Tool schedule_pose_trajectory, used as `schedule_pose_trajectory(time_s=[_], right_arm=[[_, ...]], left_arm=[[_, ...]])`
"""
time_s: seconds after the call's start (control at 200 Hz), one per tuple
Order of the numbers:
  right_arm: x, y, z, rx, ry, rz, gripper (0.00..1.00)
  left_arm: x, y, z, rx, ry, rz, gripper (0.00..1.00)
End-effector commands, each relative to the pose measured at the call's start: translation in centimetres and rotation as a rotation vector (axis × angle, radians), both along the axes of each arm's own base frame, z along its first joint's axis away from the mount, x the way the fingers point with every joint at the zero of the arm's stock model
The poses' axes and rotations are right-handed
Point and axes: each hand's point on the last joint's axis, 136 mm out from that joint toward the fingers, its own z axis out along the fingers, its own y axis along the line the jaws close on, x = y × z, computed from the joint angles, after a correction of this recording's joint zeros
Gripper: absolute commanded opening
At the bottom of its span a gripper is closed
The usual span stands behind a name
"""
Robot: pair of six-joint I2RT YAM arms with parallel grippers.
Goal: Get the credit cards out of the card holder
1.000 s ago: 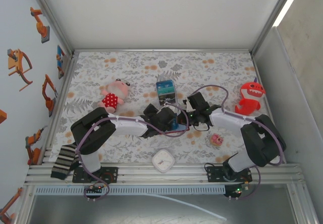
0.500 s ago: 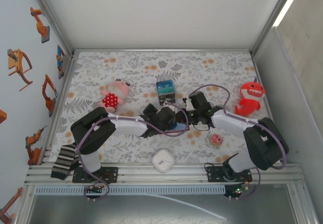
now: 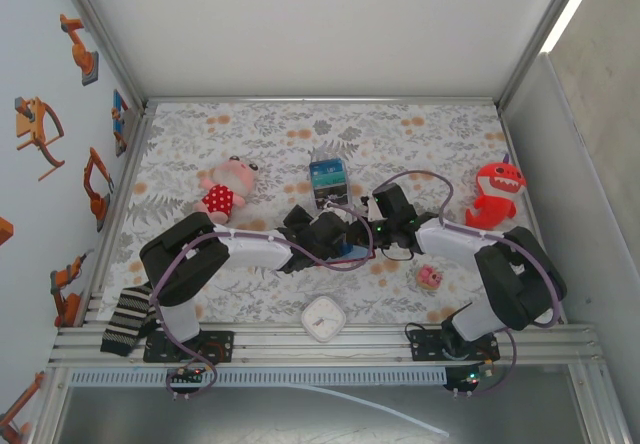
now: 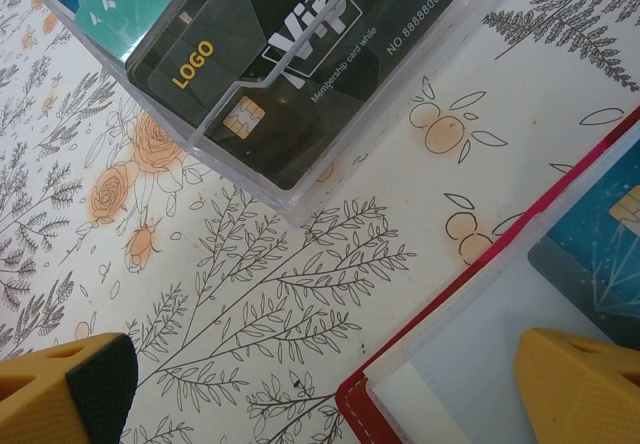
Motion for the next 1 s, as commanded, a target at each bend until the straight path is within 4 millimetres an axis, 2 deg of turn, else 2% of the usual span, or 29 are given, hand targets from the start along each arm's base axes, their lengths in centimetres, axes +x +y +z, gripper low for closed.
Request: schedule_pose_trajectory(time_s=[0.0,0.406,0.721,0.866,0.997], right_arm=[[-0.1,-0.7,-0.5,-0.053,-0.006,0.000,0.03],[0.0,-1.4,3.8,-0.079,-0.112,0.035,0.00],[-0.5,-1.8,6.9,-0.093,-0.210,0.112,0.00],[-1.0,-1.0,8.7,-0.056,-0.279,0.212,0.00],[-1.8,0.2,10.8,0.001,-0.373,0.340,0.00]], left_arm=[[0.0,0.7,1.1,-0.006,-0.014,0.020,0.97],[0.7,1.5,5.5,-0.092,-0.075,0.033,0.97],[1.0,2.5,10.6,-0.259,-0.075,0.016,0.97],[0.5,2.6,13.0,-0.375,-0.031,-0.034,0.97],[-0.8,1.9,15.0,-0.477,0.041,-0.152,0.97]])
